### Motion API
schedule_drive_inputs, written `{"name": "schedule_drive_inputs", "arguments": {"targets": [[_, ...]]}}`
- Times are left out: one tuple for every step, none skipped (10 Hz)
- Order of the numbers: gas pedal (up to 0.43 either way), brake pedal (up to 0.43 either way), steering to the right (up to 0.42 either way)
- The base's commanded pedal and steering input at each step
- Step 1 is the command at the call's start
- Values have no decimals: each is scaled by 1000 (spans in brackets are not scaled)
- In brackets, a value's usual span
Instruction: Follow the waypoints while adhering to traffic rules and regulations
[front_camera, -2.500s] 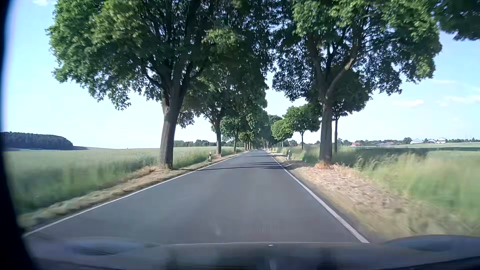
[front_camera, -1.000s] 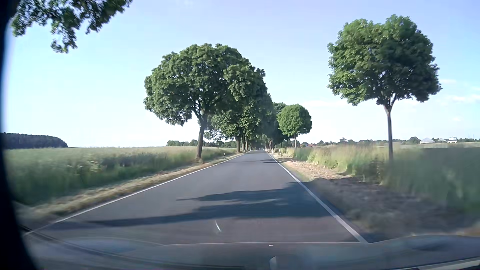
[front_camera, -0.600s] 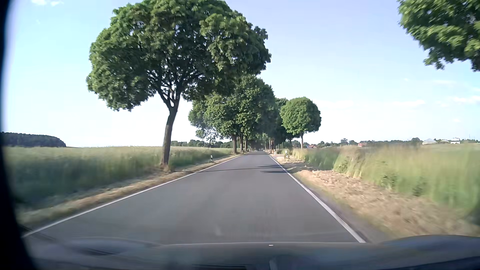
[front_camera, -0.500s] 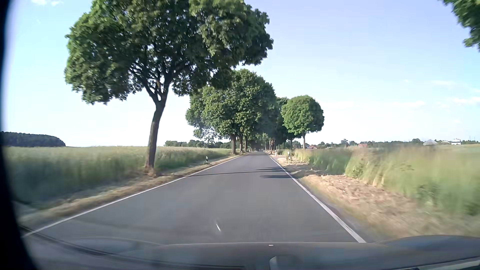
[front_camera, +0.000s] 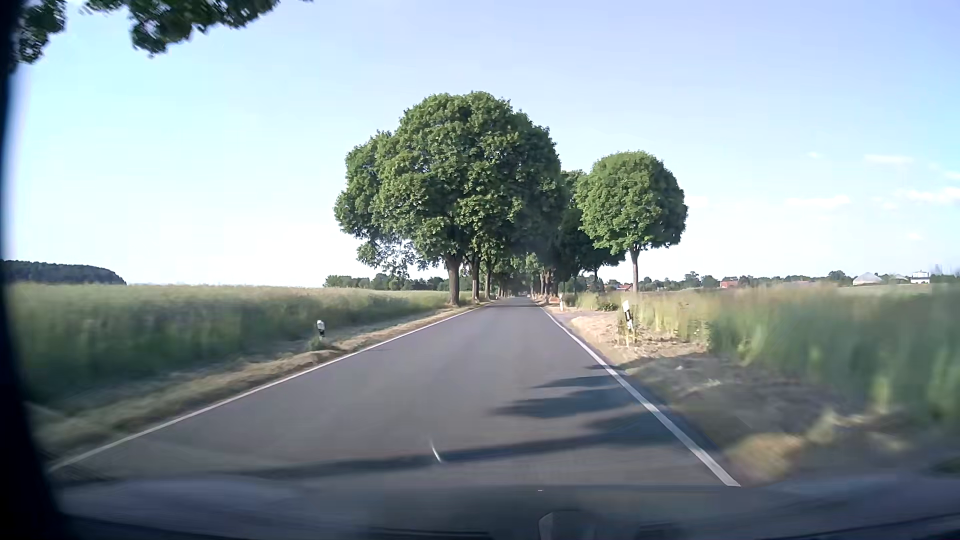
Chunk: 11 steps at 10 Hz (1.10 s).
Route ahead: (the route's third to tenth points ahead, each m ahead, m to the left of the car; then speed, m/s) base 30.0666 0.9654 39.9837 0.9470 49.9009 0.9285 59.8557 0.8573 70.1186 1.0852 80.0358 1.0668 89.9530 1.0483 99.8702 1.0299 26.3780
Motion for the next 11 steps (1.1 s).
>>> {"name": "schedule_drive_inputs", "arguments": {"targets": [[488, 6, 1], [488, 6, 1], [488, 6, 1], [488, 6, 1], [488, 6, 1], [488, 6, 1], [488, 6, 1], [488, 6, 1], [488, 6, 1], [488, 6, 1], [488, 6, 1]]}}
